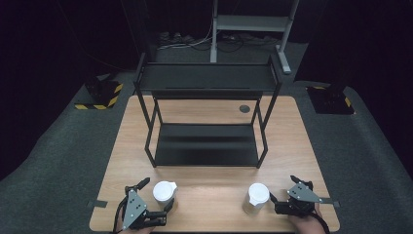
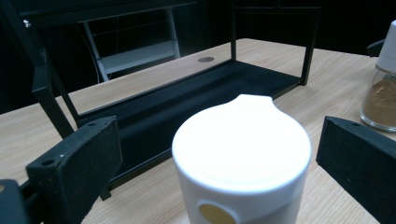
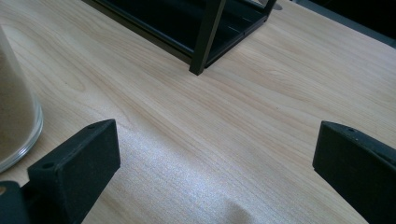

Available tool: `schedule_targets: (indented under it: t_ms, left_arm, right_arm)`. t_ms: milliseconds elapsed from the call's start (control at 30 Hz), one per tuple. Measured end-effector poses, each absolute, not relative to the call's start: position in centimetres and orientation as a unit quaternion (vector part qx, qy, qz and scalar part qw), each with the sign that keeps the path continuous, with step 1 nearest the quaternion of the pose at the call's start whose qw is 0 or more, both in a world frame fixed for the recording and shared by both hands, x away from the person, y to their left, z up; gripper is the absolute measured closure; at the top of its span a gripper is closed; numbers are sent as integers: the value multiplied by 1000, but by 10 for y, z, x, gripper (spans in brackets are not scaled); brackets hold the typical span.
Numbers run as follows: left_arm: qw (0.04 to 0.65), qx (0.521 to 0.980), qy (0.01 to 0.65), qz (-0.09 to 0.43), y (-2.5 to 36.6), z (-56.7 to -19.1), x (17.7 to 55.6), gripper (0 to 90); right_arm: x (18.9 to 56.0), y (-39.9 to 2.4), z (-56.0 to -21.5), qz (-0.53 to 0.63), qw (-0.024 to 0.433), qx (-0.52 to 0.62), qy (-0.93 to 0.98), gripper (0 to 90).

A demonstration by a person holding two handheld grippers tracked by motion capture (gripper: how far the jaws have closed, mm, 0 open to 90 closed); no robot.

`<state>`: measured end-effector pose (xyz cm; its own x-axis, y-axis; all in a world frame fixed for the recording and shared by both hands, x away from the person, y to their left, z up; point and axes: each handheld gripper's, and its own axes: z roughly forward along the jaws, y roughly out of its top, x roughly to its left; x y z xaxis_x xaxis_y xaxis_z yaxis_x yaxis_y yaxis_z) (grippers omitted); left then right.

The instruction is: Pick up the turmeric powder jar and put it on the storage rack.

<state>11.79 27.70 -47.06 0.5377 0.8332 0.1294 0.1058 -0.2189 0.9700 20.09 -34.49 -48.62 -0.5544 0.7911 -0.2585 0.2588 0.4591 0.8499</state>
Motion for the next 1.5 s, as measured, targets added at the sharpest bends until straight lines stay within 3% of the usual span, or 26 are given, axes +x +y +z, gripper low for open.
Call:
schedule_targets:
  t_ms: [1100, 1500]
  left_arm:
    - [526, 711, 352, 307, 281, -488, 130, 8]
    - [527, 724, 332, 295, 286, -498, 135, 192]
  right_arm:
    - [201, -345, -486, 398, 334, 332, 787, 0]
    - [201, -346, -486, 400, 333, 333, 786, 0]
